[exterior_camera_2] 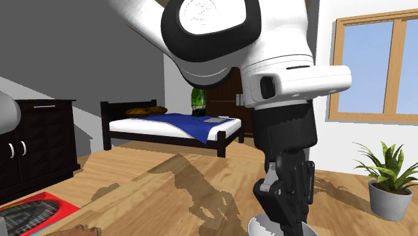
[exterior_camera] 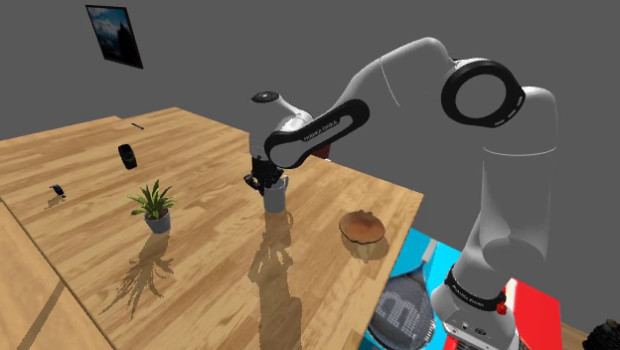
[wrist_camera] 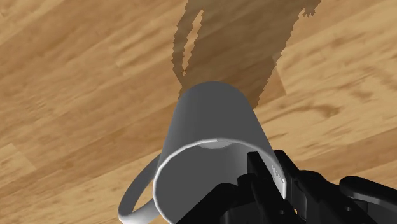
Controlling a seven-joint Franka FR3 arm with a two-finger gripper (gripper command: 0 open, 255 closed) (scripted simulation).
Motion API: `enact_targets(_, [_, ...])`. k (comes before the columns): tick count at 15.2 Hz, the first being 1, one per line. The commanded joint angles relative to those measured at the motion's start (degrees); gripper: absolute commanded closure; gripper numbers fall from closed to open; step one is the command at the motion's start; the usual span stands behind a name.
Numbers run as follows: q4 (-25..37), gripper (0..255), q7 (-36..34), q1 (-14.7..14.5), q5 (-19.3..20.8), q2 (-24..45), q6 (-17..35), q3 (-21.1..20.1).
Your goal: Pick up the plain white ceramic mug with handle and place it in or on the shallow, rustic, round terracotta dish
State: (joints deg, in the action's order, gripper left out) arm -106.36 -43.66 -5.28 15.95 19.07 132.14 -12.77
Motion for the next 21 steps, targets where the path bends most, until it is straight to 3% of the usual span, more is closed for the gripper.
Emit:
enact_targets(1, [0.0,255,0.0,0.0,0.0,0.0,0.0,0.0])
enact_targets(6, [0.0,255,0.0,0.0,0.0,0.0,0.0,0.0])
enact_targets(21, [5.6,255,2.8,0.4,-2.7,-4.5,-9.7,-0.9])
